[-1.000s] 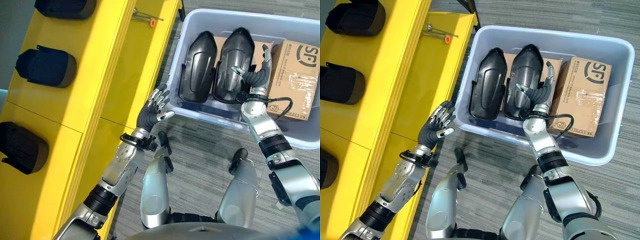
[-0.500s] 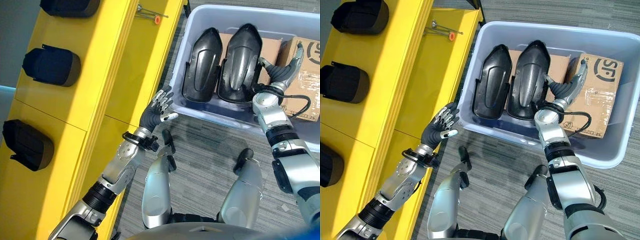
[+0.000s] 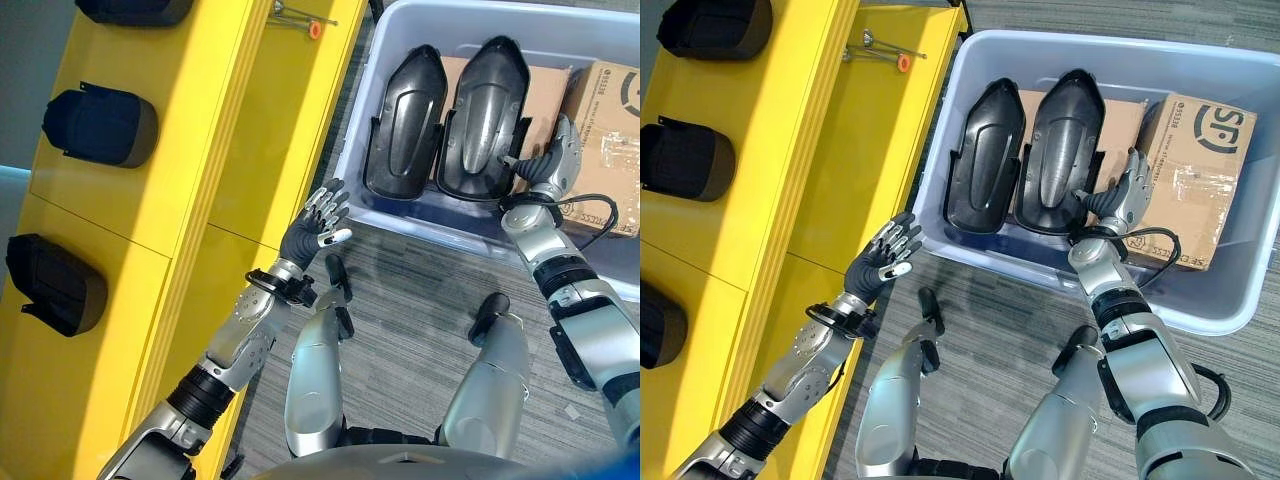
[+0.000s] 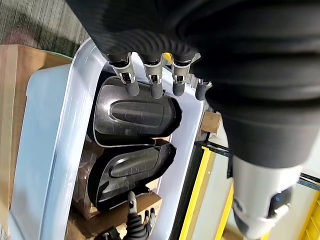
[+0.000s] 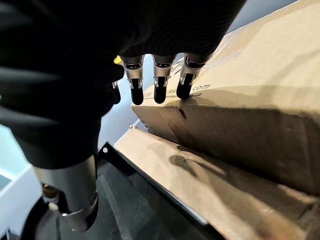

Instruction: Move parts from the plastic box to the shelf.

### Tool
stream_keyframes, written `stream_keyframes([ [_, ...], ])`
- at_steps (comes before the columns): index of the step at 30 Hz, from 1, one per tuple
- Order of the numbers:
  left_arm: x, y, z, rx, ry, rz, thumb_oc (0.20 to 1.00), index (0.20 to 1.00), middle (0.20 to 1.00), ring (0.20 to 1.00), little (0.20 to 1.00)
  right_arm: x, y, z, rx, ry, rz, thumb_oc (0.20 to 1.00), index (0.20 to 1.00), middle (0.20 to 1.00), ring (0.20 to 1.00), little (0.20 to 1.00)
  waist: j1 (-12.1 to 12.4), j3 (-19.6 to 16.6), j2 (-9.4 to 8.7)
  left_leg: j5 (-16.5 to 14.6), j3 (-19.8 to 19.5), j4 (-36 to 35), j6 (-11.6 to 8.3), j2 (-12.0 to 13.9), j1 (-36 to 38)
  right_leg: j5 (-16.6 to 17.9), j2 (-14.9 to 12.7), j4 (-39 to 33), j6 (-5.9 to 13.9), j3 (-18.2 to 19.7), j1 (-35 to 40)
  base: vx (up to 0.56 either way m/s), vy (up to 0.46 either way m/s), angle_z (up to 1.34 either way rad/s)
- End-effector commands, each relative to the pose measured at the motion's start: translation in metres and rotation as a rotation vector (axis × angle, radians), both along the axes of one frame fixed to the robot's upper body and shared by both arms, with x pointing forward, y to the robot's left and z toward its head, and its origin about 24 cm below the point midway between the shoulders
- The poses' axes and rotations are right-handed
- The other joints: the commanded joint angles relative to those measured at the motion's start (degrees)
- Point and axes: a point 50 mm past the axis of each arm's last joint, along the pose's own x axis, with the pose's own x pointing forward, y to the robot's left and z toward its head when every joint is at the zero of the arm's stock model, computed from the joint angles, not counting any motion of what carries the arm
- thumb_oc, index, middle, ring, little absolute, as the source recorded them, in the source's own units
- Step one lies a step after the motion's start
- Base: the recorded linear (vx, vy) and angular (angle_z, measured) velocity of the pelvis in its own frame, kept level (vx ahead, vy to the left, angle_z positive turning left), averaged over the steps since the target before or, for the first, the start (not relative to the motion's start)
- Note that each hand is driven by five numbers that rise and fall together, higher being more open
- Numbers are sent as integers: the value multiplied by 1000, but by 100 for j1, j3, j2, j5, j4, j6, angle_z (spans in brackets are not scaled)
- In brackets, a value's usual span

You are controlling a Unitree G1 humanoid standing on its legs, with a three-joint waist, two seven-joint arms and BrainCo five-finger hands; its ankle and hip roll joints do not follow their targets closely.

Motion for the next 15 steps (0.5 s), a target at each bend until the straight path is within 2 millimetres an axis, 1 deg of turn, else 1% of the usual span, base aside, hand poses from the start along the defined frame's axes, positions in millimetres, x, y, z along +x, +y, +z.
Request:
stream_keyframes([
  [1, 5, -1, 28, -22, -156, -21, 1000, 1000, 1000, 1000, 1000, 6, 7, 40, -171, -168, -56, 1000, 1000, 1000, 1000, 1000, 150, 94, 81, -1158, 25, 775, -23, 144, 42, 185, 312, -148, -186, -183, 24, 0, 0, 0],
  [4, 6, 0, 28, -22, -162, -19, 1000, 1000, 1000, 1000, 1000, 1, 10, 52, -296, -276, -88, 1000, 1000, 1000, 1000, 1000, 122, 94, 83, -1158, 10, 775, -19, 134, 45, 201, 327, -187, -156, -171, 41, 0, 0, 0],
  [6, 7, -1, 28, -27, -162, -24, 1000, 1000, 1000, 1000, 1000, 1, 11, 53, -296, -279, -71, 1000, 1000, 1000, 1000, 1000, 116, 94, 81, -1161, 0, 774, -18, 130, 34, 205, 336, -202, -149, -163, 38, 0, 0, 0],
  [8, 8, -2, 25, -23, -154, -30, 1000, 1000, 1000, 1000, 1000, 2, 9, 45, -237, -232, -78, 1000, 1000, 1000, 1000, 1000, 112, 94, 60, -1154, -2, 755, -20, 136, 27, 213, 357, -238, -151, -164, 49, 0, 0, 0],
  [10, 9, -2, 25, -26, -156, -26, 1000, 1000, 1000, 1000, 1000, 1, 6, 40, -244, -214, -90, 1000, 1000, 1000, 1000, 1000, 116, 94, 60, -1147, -4, 745, -22, 135, 15, 222, 360, -272, -149, -181, 57, 0, 0, 0],
  [14, 10, -2, 25, -20, -162, -25, 1000, 1000, 1000, 1000, 1000, 0, 4, 42, -278, -242, -113, 1000, 1000, 1000, 1000, 1000, 122, 94, 74, -1136, -16, 766, -24, 142, -42, 226, 361, -249, -156, -174, 8, 0, 0, 0],
  [15, 10, -2, 26, -18, -164, -24, 1000, 1000, 1000, 1000, 1000, 1, 4, 45, -285, -249, -101, 1000, 1000, 1000, 1000, 1000, 125, 94, 80, -1134, -31, 765, -30, 132, -52, 226, 359, -248, -152, -180, 1, 0, 0, 0],
])
